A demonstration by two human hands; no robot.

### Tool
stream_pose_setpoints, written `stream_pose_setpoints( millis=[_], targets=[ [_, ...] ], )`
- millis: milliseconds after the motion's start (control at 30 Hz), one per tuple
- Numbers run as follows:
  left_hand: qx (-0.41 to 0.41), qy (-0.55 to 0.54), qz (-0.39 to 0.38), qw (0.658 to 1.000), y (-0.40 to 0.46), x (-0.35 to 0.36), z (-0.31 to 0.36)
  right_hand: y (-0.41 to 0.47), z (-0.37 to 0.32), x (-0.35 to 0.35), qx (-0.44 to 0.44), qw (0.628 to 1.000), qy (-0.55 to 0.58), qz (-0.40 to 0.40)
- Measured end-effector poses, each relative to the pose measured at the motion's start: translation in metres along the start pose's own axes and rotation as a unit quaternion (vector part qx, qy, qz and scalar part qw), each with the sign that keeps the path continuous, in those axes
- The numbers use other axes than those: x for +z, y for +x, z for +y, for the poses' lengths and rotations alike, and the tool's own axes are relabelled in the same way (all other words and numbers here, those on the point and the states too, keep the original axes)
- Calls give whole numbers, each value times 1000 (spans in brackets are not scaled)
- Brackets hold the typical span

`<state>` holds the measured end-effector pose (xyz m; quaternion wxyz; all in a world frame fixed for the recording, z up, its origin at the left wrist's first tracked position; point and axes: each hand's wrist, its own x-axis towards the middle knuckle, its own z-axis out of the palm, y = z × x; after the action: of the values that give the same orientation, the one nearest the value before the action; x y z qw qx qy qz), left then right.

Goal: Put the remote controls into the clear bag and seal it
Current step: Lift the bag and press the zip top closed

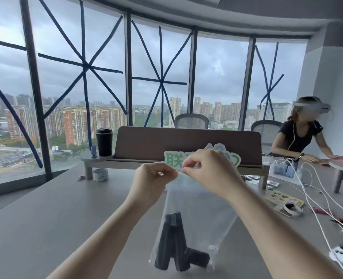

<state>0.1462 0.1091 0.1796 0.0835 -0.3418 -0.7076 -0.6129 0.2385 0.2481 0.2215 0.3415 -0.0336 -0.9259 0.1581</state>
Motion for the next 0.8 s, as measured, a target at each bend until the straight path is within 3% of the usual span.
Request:
stream_pose_setpoints(
  millis=[267,567,800],
  targets=[
    [23,3,-2,1000,6,-1,6,14,4,-2,19,995,81,-61],
    [38,-1,-1,999,10,-4,10,19,-5,-6,-9,991,59,-117],
    [24,-8,41,999,7,-3,11,5,-12,4,-28,998,-20,-57]
  ],
)
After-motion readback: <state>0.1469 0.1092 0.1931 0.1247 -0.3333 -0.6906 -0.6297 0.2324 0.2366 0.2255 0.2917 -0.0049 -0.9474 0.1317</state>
